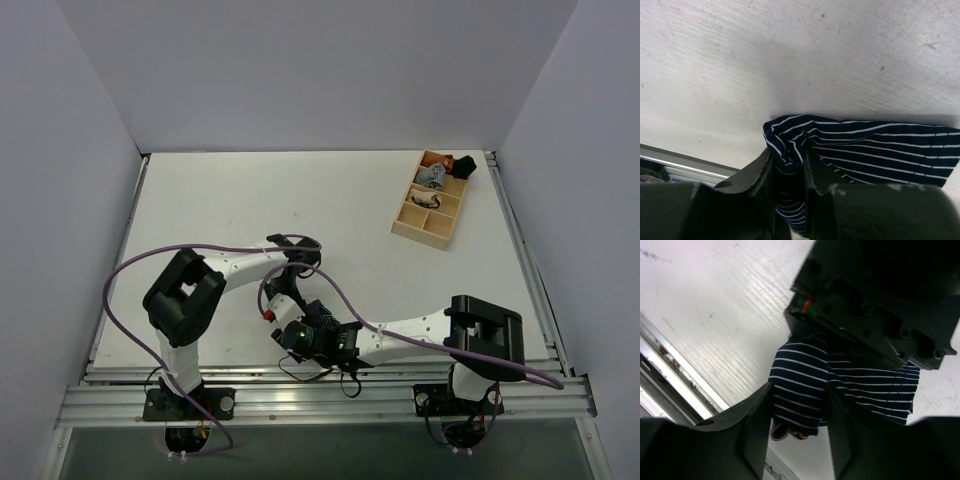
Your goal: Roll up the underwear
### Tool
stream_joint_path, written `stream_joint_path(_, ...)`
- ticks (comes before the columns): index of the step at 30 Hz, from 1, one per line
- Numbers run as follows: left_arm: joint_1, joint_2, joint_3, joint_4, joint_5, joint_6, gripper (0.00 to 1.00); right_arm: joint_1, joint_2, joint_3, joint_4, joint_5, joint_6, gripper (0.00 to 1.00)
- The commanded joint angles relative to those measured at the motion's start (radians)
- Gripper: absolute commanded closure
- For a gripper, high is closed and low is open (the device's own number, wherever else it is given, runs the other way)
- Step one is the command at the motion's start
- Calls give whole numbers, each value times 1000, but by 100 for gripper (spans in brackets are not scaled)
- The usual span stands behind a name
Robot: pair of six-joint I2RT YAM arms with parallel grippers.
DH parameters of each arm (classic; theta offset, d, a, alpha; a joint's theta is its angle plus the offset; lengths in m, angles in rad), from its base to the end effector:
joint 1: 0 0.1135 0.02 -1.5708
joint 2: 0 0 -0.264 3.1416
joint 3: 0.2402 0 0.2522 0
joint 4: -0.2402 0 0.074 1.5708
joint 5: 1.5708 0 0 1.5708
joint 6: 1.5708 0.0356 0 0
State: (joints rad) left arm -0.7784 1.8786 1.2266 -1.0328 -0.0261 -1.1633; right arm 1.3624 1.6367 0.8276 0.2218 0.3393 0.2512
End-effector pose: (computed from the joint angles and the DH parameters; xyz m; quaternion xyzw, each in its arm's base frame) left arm 0.2275 -0.2231 0.1553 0.1902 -0.9800 -0.0544 0.0214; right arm 0.0818 0.3296 0.1815 -0.3905 0.7802 0.2331 0.4294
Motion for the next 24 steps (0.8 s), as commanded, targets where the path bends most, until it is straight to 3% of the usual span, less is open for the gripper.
stream_joint_path(1, -18, 27, -1, -49, -6, -9, 98, 4, 3, 5, 2, 82, 66, 63)
stream_joint_path(5, -16, 2, -22, -56, -6, -36, 96, -6, -18, -77, 37, 69, 170, 89)
stream_joint_path(8, -12, -39, -39, -47, 0, -62, 89, -38, -24, -166, 99, 0, 250, 99)
stream_joint_path(15, 21, -200, -70, -56, -41, -108, 60, -88, -29, -369, 312, -115, 437, 100)
stream_joint_path(24, 48, -409, -163, 34, -106, -115, 50, -91, 29, -510, 468, -140, 553, 100)
